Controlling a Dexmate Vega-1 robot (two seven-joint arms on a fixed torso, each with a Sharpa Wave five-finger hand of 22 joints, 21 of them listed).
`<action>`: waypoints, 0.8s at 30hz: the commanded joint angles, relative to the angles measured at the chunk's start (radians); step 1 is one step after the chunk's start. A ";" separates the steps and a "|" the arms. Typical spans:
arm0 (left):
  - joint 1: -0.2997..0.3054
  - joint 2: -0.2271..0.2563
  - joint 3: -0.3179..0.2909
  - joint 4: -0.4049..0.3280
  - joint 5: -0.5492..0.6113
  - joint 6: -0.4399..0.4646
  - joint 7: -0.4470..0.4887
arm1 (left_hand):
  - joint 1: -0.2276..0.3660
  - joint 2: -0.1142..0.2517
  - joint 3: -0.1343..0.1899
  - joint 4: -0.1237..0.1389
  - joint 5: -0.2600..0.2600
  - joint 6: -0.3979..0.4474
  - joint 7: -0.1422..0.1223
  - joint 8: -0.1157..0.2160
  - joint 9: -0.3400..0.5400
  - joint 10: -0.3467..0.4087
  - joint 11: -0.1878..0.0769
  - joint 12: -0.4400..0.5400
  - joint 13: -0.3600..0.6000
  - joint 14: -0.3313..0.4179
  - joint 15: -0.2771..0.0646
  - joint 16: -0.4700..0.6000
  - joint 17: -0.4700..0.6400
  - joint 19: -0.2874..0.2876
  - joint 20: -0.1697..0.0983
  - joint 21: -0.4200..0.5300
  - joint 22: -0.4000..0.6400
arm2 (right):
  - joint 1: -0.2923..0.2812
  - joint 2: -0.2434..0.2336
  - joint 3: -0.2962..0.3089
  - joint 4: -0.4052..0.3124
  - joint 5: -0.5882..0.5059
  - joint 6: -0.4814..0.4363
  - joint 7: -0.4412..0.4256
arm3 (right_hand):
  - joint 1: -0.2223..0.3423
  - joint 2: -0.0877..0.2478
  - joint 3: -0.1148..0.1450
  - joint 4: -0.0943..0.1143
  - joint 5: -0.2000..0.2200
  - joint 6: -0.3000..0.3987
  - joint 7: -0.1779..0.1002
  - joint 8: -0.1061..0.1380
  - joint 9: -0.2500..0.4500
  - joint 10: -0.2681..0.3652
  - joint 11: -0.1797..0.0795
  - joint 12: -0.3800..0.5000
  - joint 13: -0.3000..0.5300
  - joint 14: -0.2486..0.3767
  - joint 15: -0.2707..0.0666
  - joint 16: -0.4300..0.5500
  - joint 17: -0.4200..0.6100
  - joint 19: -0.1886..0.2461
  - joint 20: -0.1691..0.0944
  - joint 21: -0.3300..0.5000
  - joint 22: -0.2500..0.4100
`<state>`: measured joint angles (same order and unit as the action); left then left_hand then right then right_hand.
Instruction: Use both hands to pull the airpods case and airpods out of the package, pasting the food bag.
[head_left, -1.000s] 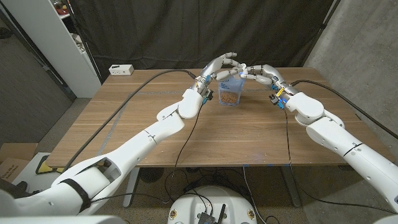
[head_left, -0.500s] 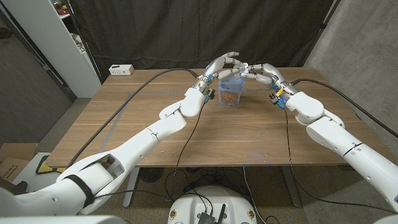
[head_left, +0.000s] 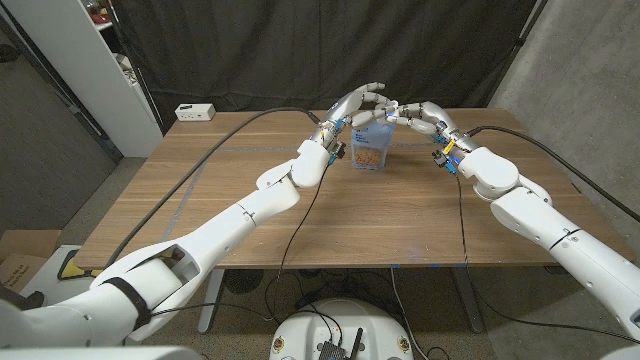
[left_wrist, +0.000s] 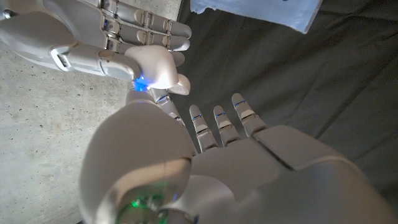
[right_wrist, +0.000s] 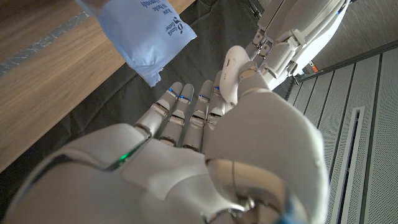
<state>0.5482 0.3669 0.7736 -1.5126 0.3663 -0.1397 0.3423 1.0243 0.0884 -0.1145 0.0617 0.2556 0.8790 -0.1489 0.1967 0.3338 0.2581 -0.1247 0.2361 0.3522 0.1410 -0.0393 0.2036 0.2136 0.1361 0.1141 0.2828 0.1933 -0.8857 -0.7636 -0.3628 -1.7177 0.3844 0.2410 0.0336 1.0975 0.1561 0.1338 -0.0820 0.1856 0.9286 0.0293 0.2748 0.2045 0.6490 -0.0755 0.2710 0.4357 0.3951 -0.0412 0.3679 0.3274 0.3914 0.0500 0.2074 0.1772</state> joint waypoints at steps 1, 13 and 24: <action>-0.009 0.005 0.007 0.008 0.003 0.012 -0.016 | 0.002 -0.014 -0.013 0.000 -0.002 0.002 0.006 0.002 -0.003 -0.003 0.001 -0.004 0.001 -0.002 -0.045 0.003 0.001 -0.003 0.001 -0.005 0.003 | 0.006 0.007 -0.009 0.007 -0.037 0.009 -0.021 | -0.015 -0.003 0.001 0.009 -0.002 0.133 -0.127 0.025 0.288 0.017 -0.009 0.004 -0.001 0.014 -0.089 0.004 0.001 0.009 0.009 0.005 0.002; -0.009 -0.002 0.008 0.016 -0.012 0.009 -0.020 | 0.038 0.009 0.001 -0.018 0.002 0.124 0.008 0.041 -0.021 0.000 -0.012 0.001 -0.007 -0.002 -0.049 0.002 -0.003 0.001 0.001 -0.009 0.005 | 0.007 0.013 -0.015 0.010 -0.105 0.037 -0.057 | -0.052 -0.022 -0.013 0.022 -0.004 0.179 -0.169 0.038 0.271 0.061 -0.027 0.015 -0.009 0.047 -0.099 -0.002 -0.014 0.029 0.028 0.009 0.001; -0.003 -0.016 -0.003 0.042 -0.065 -0.039 -0.020 | 0.128 0.052 0.048 -0.067 -0.007 0.177 0.009 0.069 -0.002 0.007 -0.026 0.007 -0.012 0.005 -0.049 0.002 -0.010 0.011 0.004 -0.010 0.006 | -0.004 0.013 -0.013 0.003 -0.117 0.035 -0.065 | -0.067 -0.041 -0.019 0.022 0.007 0.193 -0.190 0.042 0.258 0.080 -0.043 0.019 -0.014 0.067 -0.099 -0.013 -0.028 0.037 0.034 0.008 0.000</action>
<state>0.5391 0.3634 0.7792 -1.4908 0.3430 -0.1410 0.3219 1.1218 0.1254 -0.1114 0.0446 0.2493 1.0451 -0.1321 0.2547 0.3077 0.2559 -0.1440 0.2361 0.3384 0.1411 -0.0393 0.2034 0.2042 0.1401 0.1181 0.2752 0.1981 -0.8802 -0.7520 -0.3755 -1.7092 0.2891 0.2711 -0.0178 1.0338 0.1186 0.1145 -0.0629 0.1856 0.9369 0.0213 0.2752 0.4643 0.6792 -0.0765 0.2857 0.4217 0.4506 -0.0463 0.3610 0.2999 0.4228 0.0813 0.2118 0.1772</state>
